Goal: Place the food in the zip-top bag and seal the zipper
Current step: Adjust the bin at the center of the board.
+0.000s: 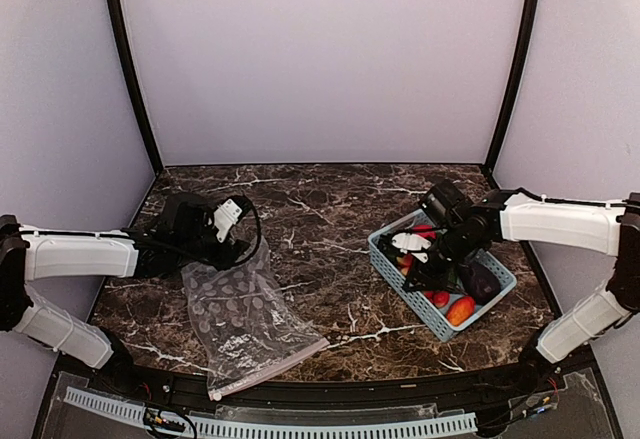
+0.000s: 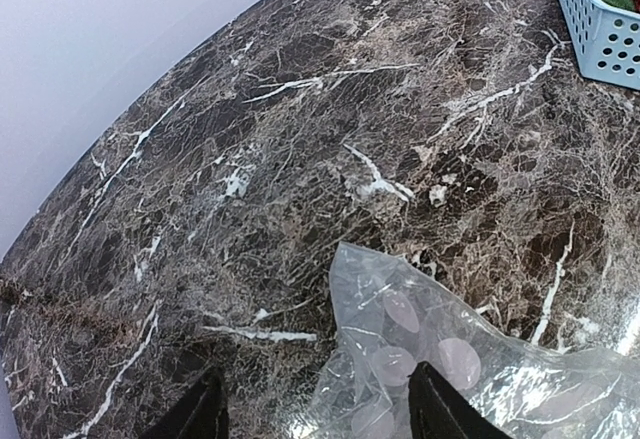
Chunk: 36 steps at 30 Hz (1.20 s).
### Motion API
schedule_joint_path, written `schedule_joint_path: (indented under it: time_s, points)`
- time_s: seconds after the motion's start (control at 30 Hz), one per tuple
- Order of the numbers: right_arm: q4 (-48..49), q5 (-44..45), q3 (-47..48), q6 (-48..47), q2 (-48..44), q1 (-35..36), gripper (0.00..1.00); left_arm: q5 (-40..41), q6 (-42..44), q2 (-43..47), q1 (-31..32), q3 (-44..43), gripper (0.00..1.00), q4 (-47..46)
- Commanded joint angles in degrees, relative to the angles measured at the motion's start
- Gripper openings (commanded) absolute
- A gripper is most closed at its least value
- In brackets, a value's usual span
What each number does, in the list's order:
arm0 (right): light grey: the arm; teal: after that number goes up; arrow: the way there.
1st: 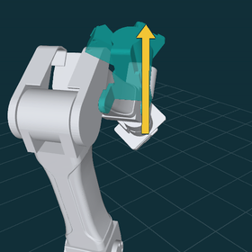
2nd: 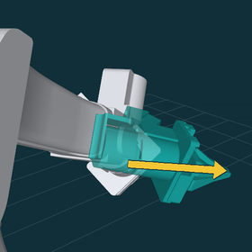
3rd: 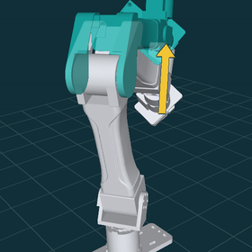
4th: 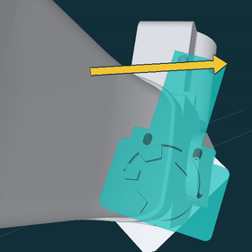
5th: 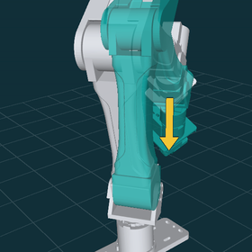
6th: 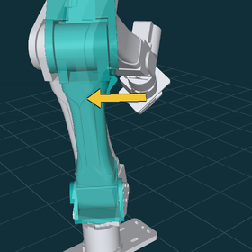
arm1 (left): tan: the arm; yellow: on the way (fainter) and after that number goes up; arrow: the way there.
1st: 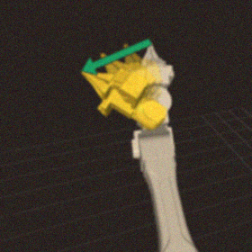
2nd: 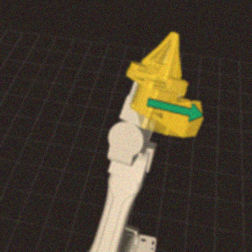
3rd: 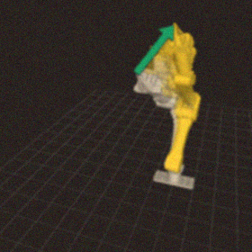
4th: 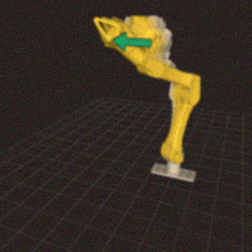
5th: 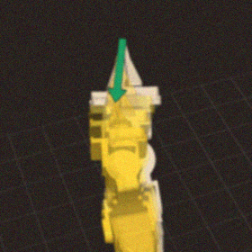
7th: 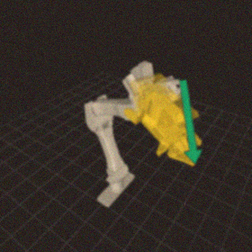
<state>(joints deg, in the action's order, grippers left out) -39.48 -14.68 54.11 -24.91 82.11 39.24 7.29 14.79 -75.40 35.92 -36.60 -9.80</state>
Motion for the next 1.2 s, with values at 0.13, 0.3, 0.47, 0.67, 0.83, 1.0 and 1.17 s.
schedule_joint_path:
  time_s: [0.13,0.3,0.47,0.67,0.83,1.0,1.17]
  points:
    - [-0.09,4.48,1.66,-2.90,2.78,1.07,0.13,-1.62,-0.11,0.42,0.29,-1.90,0.61,0.76]
    - [0.10,9.42,1.78,-6.66,3.92,1.01,0.02,-2.28,-0.32,0.78,0.29,-2.16,0.60,1.10]
    - [1.36,13.31,0.81,-11.33,2.80,-0.24,0.00,-3.52,-0.02,1.39,0.29,-2.16,0.60,1.38]
    - [1.80,13.10,-1.64,-17.30,-1.03,-3.97,0.00,-6.04,-0.48,2.56,0.31,-2.44,0.60,2.32]
    - [3.96,12.19,-5.82,-22.18,-5.89,-7.62,0.00,-11.79,0.38,4.87,1.11,-5.27,0.59,7.19]
    - [0.64,4.57,-4.89,-19.53,-11.37,-7.79,0.30,-7.24,1.99,5.43,9.83,-14.63,0.58,21.47]
    - [0.58,-2.98,-1.12,-13.45,-17.94,-7.87,0.47,3.90,-0.22,3.55,23.13,-19.76,0.58,32.04]
